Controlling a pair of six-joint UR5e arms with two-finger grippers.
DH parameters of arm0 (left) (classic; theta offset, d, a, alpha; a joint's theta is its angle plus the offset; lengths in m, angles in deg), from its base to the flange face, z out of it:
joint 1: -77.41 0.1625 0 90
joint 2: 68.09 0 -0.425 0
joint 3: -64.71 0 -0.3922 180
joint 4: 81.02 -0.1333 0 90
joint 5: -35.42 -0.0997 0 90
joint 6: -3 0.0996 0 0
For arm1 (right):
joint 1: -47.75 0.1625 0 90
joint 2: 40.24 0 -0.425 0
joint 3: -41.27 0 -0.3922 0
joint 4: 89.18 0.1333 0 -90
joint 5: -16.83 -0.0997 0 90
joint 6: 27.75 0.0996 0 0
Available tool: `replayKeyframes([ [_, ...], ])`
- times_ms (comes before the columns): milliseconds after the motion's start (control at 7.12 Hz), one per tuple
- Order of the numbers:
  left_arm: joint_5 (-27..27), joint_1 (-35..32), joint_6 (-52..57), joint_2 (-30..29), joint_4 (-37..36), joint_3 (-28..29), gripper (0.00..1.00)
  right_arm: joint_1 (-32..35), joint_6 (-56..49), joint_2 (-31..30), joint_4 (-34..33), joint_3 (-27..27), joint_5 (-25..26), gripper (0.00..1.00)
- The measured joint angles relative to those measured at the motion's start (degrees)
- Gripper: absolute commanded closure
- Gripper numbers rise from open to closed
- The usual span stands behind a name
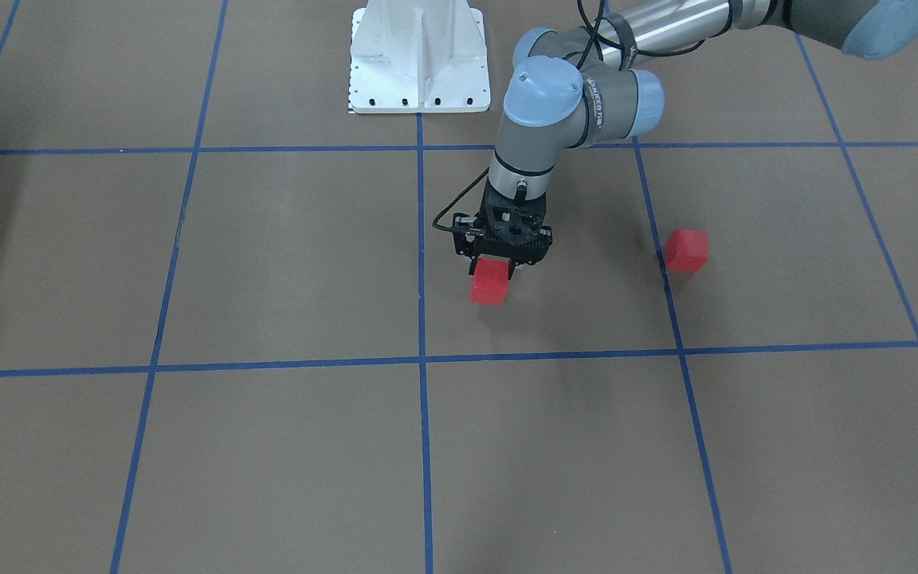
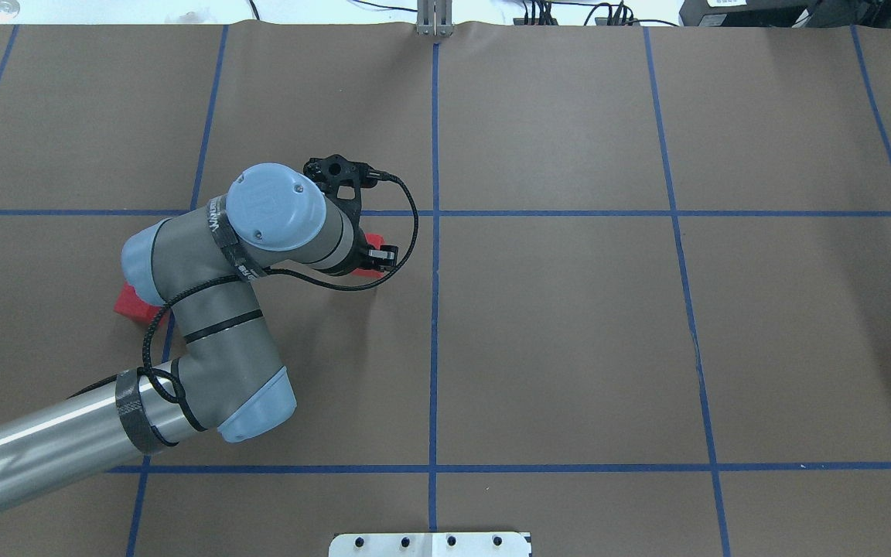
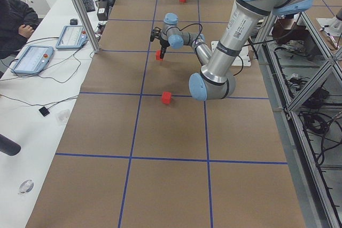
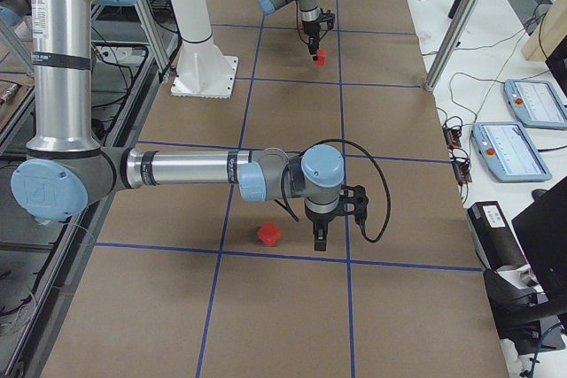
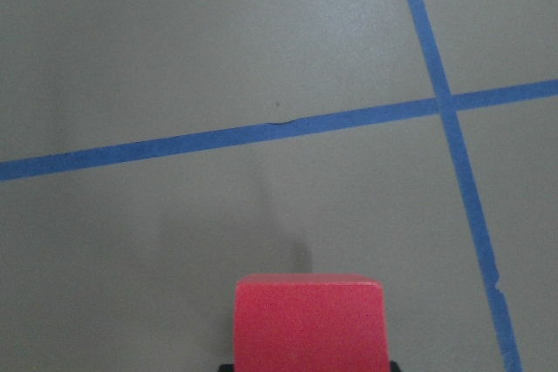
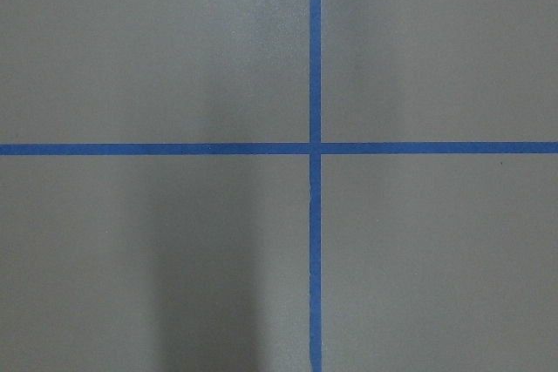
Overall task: Form red blocks into L shape at center
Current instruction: 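Carry the held red cube with the left gripper toward the grid center, then lower the red cube at the grid center and open the left gripper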
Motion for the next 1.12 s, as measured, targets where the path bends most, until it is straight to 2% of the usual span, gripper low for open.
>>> replayKeyframes([
  [421,-0.1,1.1,-8.5,-10.3,-10.9,4.0,1.00,0.0,0.1,0.1,0.1,0.0,0.0,0.01],
  [1124,-3.1,3.2,-9.6,-14.2,-7.8,11.8,1.00,0.0,0.1,0.1,0.1,-0.2,0.0,0.01],
])
